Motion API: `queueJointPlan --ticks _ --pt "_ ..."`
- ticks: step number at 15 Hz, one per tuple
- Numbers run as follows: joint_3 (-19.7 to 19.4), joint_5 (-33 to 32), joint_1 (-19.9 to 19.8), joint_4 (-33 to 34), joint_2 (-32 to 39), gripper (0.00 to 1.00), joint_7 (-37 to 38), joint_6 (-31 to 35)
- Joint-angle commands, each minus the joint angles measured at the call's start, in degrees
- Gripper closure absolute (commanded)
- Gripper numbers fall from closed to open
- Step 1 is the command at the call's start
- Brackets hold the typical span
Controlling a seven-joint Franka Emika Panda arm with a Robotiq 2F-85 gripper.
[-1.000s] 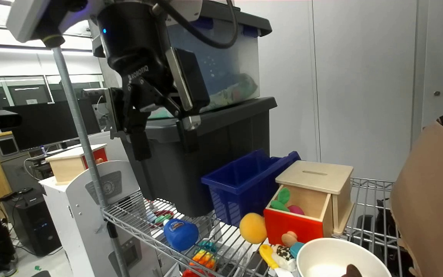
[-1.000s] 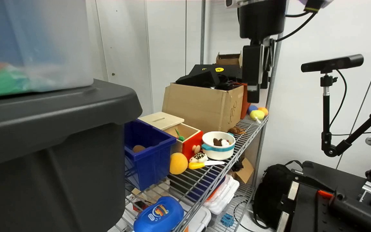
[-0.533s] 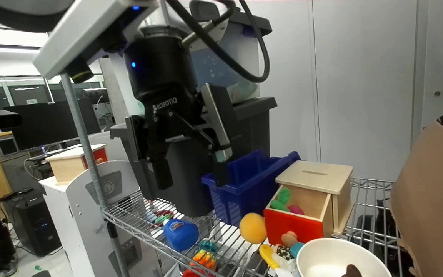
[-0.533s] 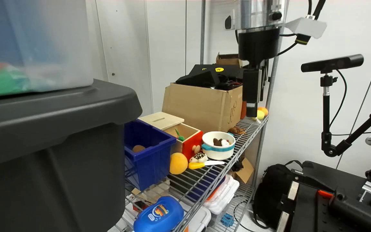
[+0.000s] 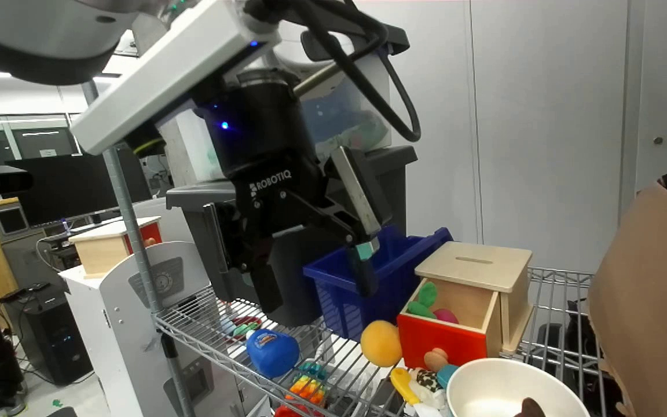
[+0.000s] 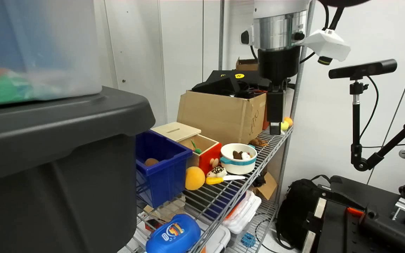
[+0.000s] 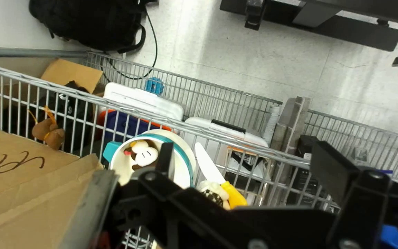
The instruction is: Pick up the white object and put it in the chest drawer
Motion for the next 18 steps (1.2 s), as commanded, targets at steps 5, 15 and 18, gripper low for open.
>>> queueJointPlan --ticks 5,15,18 --pt "-1.6 -4.1 -0.7 -0.4 1.5 0.00 -0.9 5.9" --pt "-2.0 6.5 -3.2 -0.5 6.2 0.00 -11.0 19.4" --pt "-2.0 7.6 -3.3 0.0 7.0 0.00 -11.8 18.6"
